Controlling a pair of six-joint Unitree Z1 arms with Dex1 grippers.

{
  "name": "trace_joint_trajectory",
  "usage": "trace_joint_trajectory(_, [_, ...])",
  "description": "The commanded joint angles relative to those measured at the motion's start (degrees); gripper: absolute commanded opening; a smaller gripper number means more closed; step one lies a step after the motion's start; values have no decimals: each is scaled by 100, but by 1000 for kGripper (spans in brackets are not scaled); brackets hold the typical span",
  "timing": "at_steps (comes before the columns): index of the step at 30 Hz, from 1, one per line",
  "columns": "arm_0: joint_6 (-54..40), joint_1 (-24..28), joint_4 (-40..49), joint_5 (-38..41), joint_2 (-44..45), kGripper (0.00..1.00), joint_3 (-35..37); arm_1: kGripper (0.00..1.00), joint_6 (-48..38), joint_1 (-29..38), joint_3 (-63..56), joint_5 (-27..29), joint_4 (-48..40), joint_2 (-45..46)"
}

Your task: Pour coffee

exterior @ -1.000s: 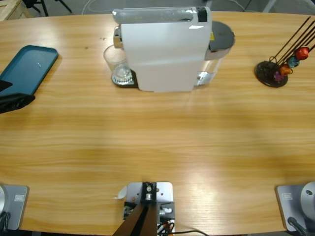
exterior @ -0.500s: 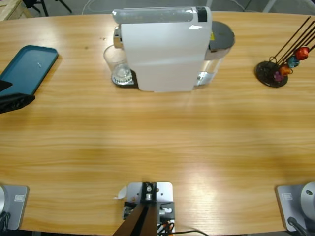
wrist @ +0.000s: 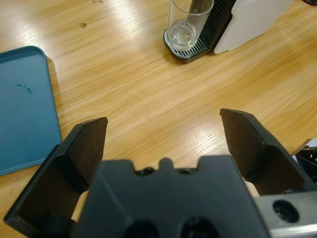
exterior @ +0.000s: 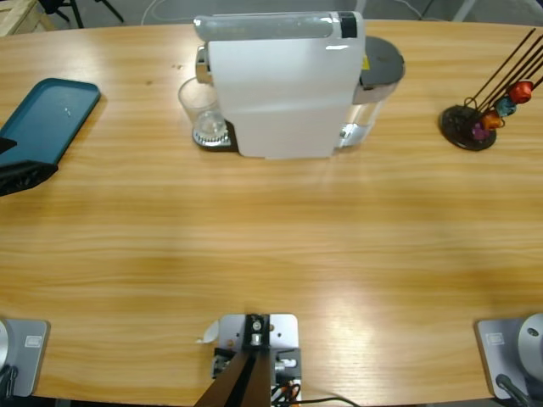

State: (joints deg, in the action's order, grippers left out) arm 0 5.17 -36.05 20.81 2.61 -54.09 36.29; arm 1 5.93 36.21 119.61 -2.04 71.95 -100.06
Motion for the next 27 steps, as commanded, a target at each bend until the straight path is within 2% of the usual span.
trace_joint_trajectory(1, [-50,19,-86,2,65,991,-218,1000,92,71,-111,29,40,104])
trace_joint_trajectory(8, [-51,19,-94,2,30,991,-220,1000,136,71,-445,-7,-96,502])
trace_joint_trajectory(18, [-51,19,-94,11,9,991,-218,999,-105,80,-3697,-209,-1883,2855])
trace_joint_trajectory(19, [-51,19,-94,16,12,991,-220,996,-119,80,-4029,-203,-2154,3042])
trace_joint_trajectory(22, [-51,19,-100,20,-18,991,-227,991,-128,80,-5582,-212,-3806,3854])
trace_joint_trajectory(27, [-51,19,-115,20,-76,991,-227,1000,-27,94,-6642,-244,-4434,4146])
